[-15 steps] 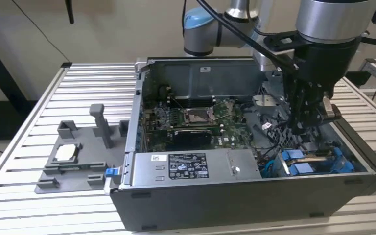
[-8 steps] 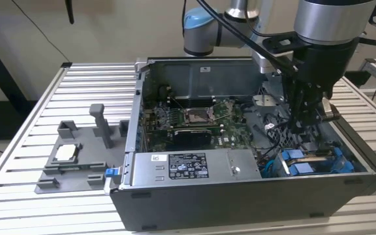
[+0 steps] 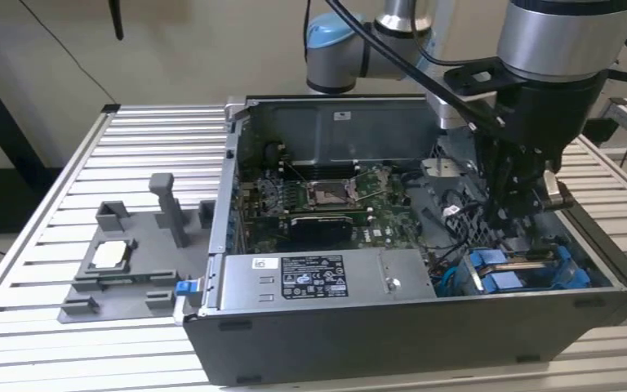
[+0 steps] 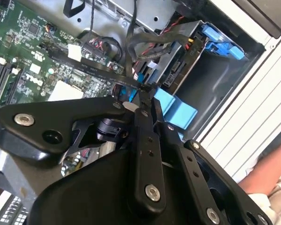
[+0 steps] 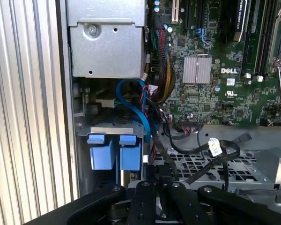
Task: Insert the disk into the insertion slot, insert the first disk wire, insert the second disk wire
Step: 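Insert the second disk wire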
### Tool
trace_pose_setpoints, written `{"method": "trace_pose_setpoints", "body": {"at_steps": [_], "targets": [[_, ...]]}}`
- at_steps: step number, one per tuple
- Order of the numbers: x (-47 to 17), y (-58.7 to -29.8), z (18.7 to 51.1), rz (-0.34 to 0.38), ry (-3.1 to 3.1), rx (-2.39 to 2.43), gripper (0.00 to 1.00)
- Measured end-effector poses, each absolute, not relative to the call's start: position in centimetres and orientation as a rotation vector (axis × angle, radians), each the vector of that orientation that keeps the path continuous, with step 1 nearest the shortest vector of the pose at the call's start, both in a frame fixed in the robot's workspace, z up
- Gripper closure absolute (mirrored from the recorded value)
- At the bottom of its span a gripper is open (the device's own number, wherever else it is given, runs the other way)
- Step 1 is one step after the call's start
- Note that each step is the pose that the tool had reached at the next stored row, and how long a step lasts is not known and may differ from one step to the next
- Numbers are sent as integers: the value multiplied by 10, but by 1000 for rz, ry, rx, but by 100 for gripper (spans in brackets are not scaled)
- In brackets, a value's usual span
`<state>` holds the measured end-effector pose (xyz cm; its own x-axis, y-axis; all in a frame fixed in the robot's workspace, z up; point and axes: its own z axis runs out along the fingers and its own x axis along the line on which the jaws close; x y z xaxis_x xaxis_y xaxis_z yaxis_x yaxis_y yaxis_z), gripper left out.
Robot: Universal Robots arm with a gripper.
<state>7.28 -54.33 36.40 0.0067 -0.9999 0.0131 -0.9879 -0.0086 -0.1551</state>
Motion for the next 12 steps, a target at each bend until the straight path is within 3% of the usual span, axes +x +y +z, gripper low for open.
{"method": "trace_pose_setpoints", "body": {"at_steps": [12], "targets": [[103,-558,358,-91,2182,-2200,84]]}}
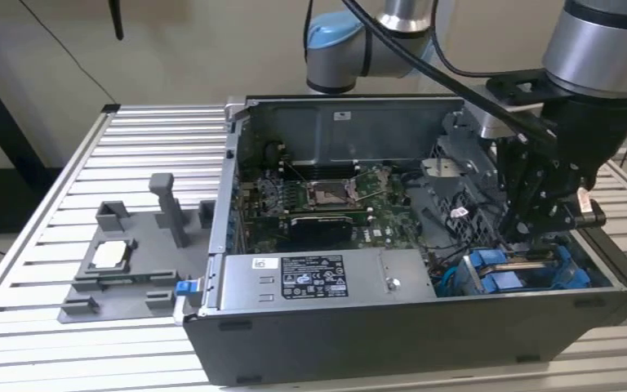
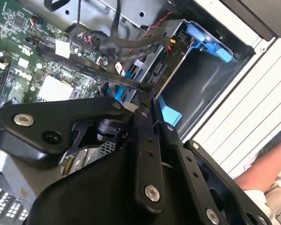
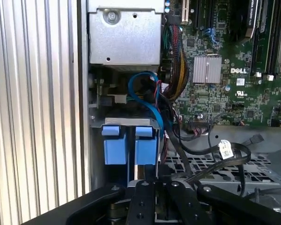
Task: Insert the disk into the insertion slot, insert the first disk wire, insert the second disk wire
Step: 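Insert the second disk wire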
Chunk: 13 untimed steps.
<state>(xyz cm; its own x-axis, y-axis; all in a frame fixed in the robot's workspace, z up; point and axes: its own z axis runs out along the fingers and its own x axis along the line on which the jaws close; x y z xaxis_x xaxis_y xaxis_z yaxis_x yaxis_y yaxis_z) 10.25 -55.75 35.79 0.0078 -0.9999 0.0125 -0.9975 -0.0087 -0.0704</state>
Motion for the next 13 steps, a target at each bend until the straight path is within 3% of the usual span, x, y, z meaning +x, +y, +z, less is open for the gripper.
{"method": "trace_pose_setpoints", "body": {"at_steps": [13], "targets": [[117,-564,351,-13,2180,-2178,84]]}}
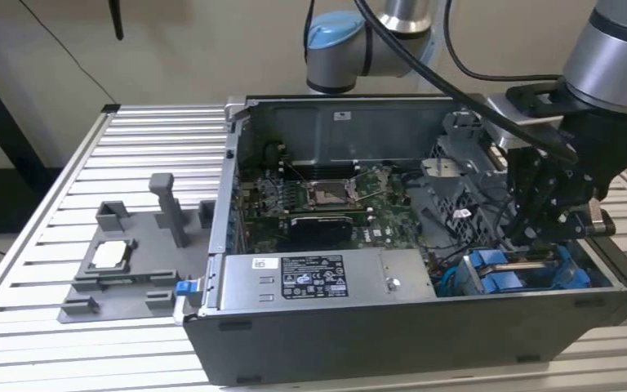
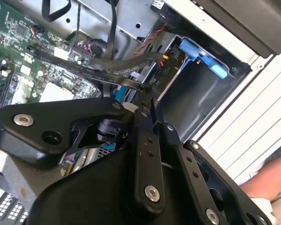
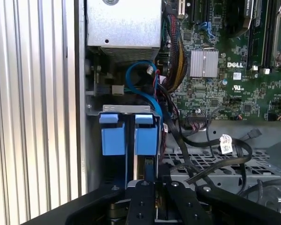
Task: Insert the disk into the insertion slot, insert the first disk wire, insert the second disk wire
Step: 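Insert the second disk wire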
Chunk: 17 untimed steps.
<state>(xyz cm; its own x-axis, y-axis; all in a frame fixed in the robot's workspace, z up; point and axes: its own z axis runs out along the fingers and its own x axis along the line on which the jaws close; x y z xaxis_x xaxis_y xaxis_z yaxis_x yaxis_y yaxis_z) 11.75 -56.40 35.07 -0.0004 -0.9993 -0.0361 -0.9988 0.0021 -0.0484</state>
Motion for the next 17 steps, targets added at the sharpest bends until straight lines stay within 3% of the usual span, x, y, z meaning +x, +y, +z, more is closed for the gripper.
{"method": "trace_pose_setpoints", "body": {"at_steps": [17], "targets": [[122,-570,348,56,2215,-2175,84]]}}
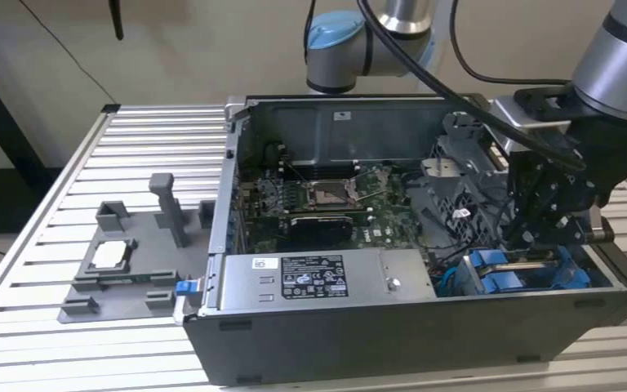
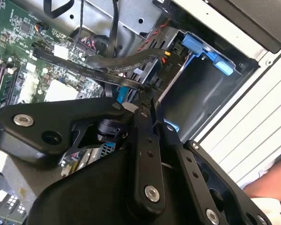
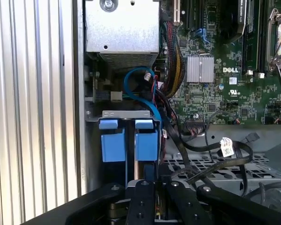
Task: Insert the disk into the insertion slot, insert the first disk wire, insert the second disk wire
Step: 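Insert the second disk wire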
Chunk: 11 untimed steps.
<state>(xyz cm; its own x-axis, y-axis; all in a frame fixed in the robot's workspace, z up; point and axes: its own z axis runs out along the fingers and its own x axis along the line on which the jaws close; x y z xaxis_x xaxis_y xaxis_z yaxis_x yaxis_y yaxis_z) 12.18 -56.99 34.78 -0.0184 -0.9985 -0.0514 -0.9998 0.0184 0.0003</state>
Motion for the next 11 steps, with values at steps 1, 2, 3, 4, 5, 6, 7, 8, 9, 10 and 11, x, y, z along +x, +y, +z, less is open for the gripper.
{"method": "trace_pose_setpoints", "body": {"at_steps": [1,2,3,4,5,6,7,8,9,10,11], "targets": [[122,-571,348,71,2223,-2180,84],[122,-571,347,77,2225,-2181,84],[123,-571,347,80,2227,-2181,84],[123,-572,347,82,2228,-2181,84],[124,-572,347,84,2229,-2181,84],[126,-572,347,86,2230,-2182,84],[128,-572,347,87,2231,-2182,84],[130,-572,347,88,2231,-2183,84],[132,-572,347,88,2231,-2183,84],[132,-572,347,88,2231,-2183,84],[132,-572,346,88,2231,-2183,84]]}}
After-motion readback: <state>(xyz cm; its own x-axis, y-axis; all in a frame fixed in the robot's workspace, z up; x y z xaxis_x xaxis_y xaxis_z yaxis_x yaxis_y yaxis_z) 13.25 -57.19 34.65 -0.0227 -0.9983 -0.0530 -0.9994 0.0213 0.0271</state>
